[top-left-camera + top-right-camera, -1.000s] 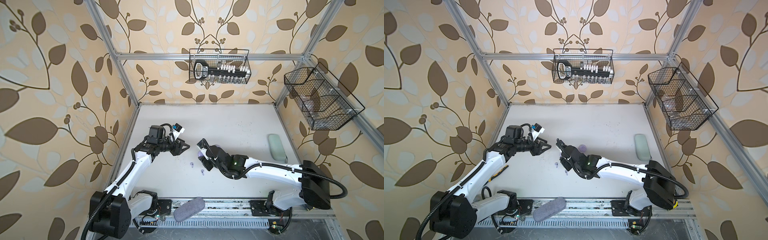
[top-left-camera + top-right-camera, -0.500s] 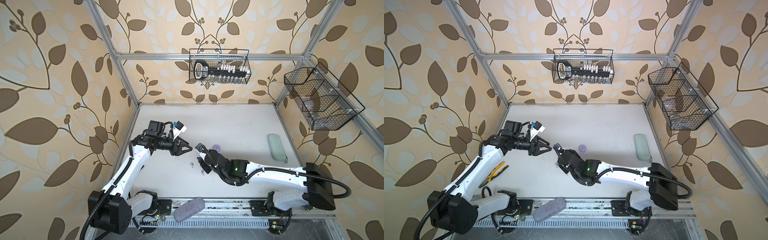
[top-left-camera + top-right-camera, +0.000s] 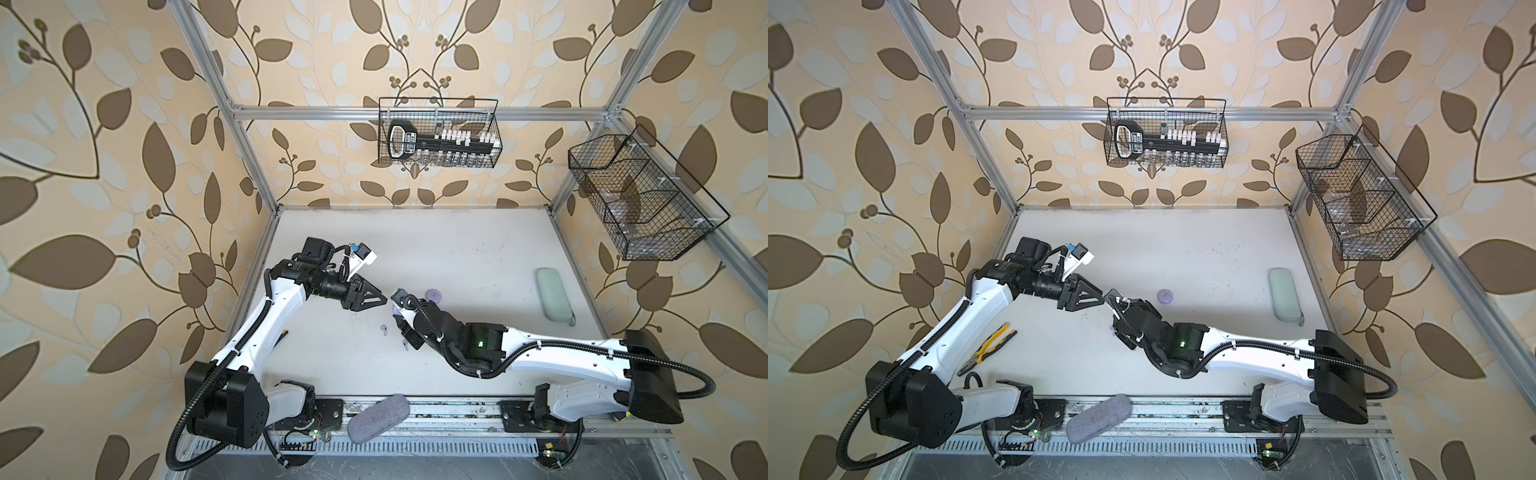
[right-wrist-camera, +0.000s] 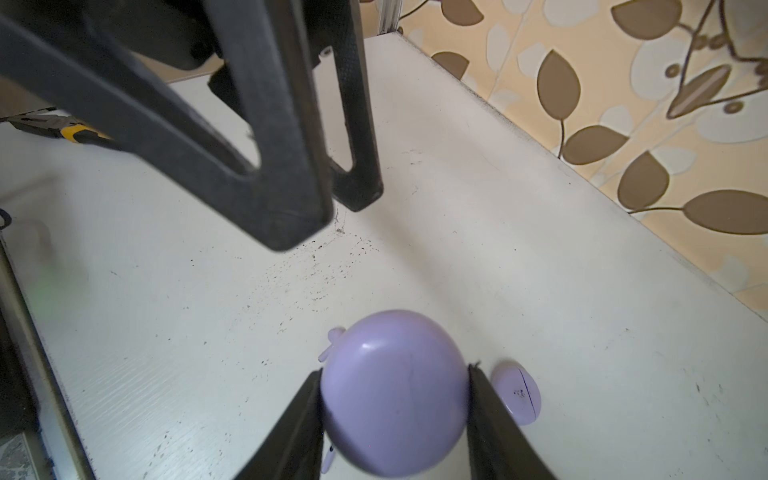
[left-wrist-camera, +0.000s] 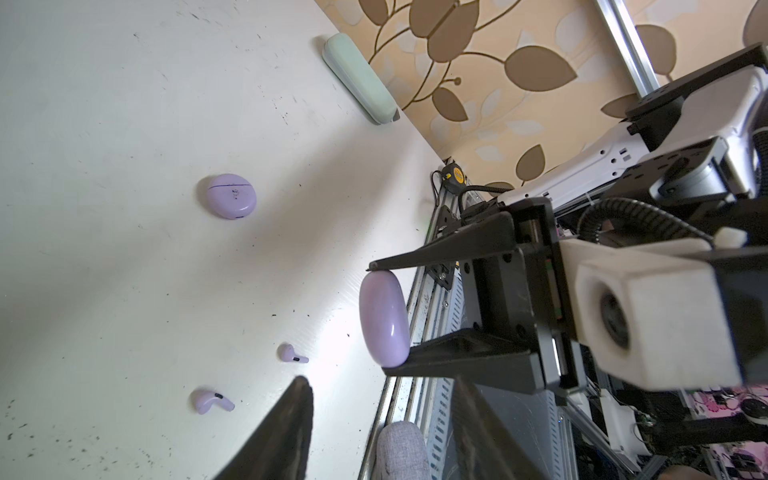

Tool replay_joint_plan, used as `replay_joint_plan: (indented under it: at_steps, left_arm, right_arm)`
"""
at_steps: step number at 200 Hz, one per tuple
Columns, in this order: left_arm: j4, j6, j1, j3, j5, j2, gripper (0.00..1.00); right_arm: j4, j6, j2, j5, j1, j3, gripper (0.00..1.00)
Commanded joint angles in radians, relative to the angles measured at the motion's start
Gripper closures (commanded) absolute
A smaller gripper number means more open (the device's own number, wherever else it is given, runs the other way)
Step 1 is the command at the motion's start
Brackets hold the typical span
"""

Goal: Insert the wireless bluetooth earbuds into the charging case
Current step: 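Hold the case in the right gripper while the left gripper moves around it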

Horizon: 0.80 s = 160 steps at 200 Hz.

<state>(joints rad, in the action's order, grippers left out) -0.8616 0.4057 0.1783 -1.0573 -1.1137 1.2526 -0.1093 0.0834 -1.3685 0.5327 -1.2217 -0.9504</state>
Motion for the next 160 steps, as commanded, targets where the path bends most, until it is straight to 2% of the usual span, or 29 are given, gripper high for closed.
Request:
replay_joint_plan:
  at_steps: [1, 50, 160]
  left_arm:
    - [-0.057, 0.033, 0.022, -0.041, -0.04, -0.002, 0.45]
    - [-0.109, 0.054, 0.076, -0.049, -0.027, 0.005, 0.44]
    - [-0.148, 0.081, 0.1, -0.061, -0.034, 0.028, 0.47]
  right_arm:
    - [0.002, -0.029, 0.017, 0.025, -0.016, -0.043, 0.59]
    - [-0.015, -0.051, 0.014, 0.03, -0.029, -0.075, 0.59]
    - [-0.045, -0.075, -0.01, 0.026, -0.053, -0.12, 0.62]
